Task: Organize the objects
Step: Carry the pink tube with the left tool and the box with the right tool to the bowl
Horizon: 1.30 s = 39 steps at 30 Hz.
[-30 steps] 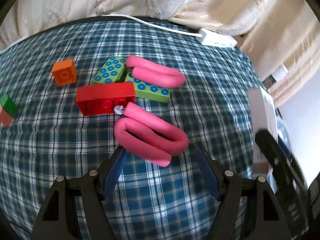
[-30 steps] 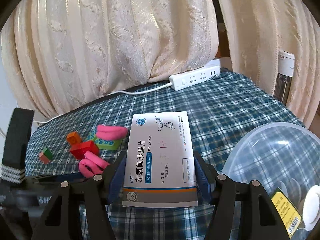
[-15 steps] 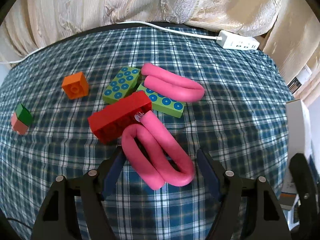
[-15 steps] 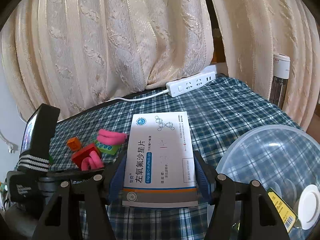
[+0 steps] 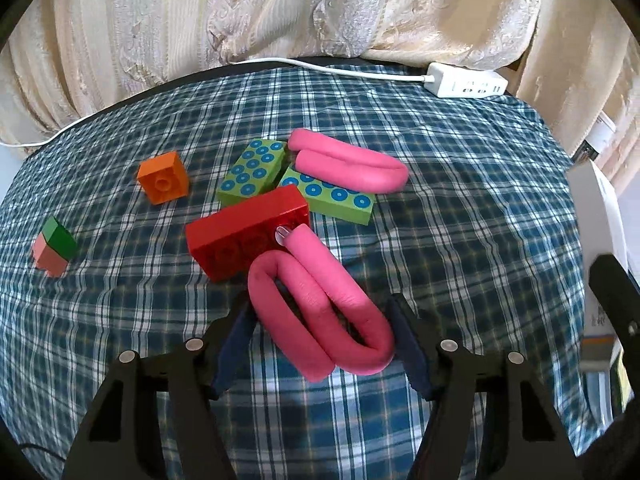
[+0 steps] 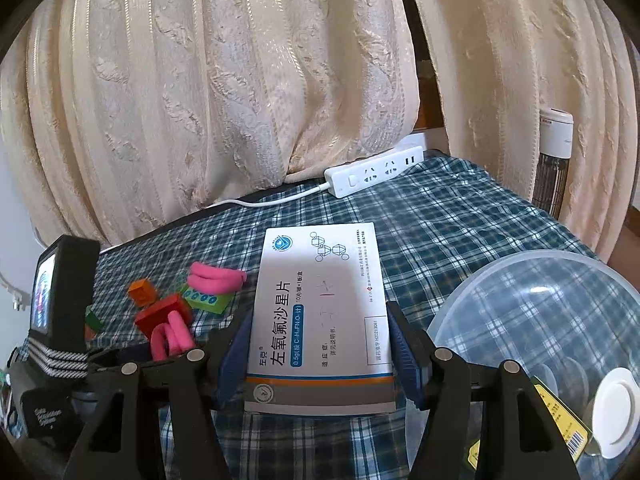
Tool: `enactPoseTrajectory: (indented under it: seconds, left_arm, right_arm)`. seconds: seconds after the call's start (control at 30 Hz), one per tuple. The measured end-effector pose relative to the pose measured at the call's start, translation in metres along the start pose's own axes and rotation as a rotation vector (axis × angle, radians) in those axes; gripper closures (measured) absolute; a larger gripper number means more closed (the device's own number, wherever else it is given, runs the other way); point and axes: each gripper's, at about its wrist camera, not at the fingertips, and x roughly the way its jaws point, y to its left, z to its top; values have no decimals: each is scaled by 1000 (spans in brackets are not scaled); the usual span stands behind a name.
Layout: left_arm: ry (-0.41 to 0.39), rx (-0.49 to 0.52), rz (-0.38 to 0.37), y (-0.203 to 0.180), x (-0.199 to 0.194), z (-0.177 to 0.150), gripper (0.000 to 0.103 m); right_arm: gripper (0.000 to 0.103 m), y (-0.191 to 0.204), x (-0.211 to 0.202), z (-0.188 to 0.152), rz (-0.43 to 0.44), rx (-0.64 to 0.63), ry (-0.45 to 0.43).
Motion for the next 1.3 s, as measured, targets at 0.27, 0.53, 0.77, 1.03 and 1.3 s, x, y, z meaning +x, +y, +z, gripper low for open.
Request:
enactPoseTrajectory:
  seconds: [0.27, 0.53, 0.77, 1.03, 1.3]
  left_arm:
    - [-44, 45, -43, -13, -23, -4, 36]
    - [-66, 99, -97, -37, -36, -6, 36]
    - [-85, 163, -149, -66, -46, -5, 36]
    - [-100, 238, -204, -101, -54, -3, 36]
    - [-115, 318, -257, -139, -61, -1, 36]
  right_arm:
    - [37, -6, -5, 0, 4, 27, 1]
    - [37, -35, -28, 4, -23, 85, 6]
    - [37, -71, -55, 10, -71, 129, -14]
    - [37, -113, -76, 16, -129, 185, -35]
    - [37, -143, -79, 18, -161, 223, -30]
